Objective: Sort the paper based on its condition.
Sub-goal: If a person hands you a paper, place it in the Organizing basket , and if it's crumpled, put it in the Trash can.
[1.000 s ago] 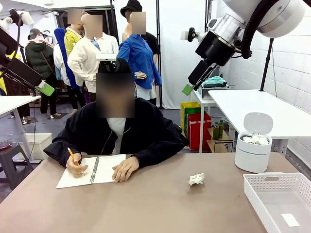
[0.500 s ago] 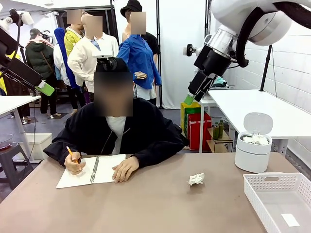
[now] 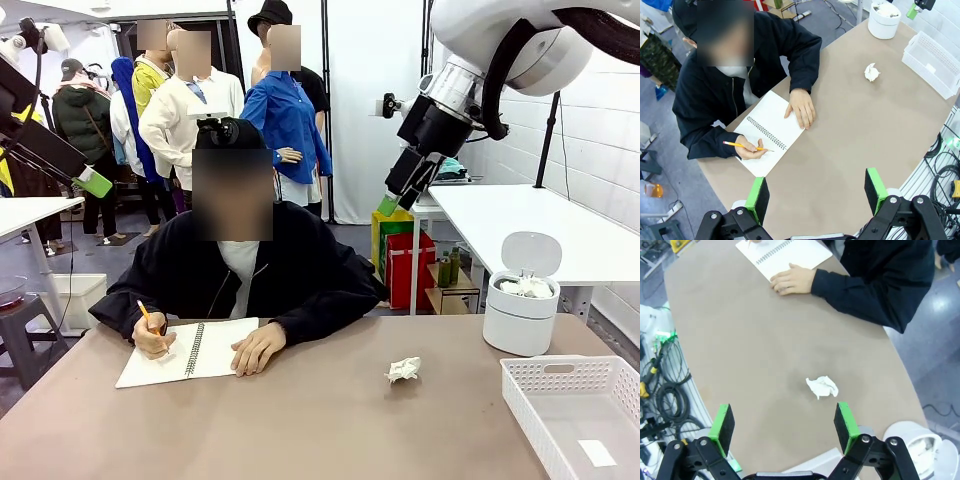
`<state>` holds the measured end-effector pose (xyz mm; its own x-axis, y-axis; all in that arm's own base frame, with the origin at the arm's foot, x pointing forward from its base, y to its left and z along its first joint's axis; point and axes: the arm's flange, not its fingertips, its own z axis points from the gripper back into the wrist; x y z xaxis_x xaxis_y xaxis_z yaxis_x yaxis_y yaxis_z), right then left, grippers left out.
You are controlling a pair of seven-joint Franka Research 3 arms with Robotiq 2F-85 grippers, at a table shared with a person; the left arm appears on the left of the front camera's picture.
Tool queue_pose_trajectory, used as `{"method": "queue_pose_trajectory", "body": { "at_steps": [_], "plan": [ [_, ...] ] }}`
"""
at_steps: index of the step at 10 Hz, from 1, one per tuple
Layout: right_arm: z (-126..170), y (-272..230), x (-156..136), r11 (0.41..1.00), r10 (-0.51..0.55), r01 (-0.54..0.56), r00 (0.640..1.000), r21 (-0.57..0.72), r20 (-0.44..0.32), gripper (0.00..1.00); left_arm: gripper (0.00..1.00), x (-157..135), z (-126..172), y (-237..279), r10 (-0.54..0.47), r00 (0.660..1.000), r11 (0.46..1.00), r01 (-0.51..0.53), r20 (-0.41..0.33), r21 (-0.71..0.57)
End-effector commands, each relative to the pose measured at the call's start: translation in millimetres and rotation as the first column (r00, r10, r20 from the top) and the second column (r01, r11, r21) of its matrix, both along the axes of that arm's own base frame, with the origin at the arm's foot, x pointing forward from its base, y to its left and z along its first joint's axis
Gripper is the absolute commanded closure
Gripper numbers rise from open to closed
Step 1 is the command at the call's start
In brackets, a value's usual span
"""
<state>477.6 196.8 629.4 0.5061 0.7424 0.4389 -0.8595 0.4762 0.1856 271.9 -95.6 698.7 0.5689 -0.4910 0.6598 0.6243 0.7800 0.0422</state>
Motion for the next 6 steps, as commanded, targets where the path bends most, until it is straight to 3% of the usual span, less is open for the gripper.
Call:
{"method": "queue_pose_trajectory", "body": {
  "at_steps": [1, 6],
  "plan": [
    [-2.4, -0.7, 0.2, 1.0, -0.001, 0.001, 1.0, -0.002, -0.004, 0.0, 0.0, 0.0, 0.4, 0.6, 0.003, 1.0, 1.0, -0.003, 0.001, 0.001],
    [-2.4, -0.7, 0.2, 1.0, -0.001, 0.001, 1.0, -0.002, -0.004, 0.0, 0.0, 0.0, 0.4, 0.6, 0.003, 1.0, 1.0, -0.003, 0.001, 0.001]
  ]
}}
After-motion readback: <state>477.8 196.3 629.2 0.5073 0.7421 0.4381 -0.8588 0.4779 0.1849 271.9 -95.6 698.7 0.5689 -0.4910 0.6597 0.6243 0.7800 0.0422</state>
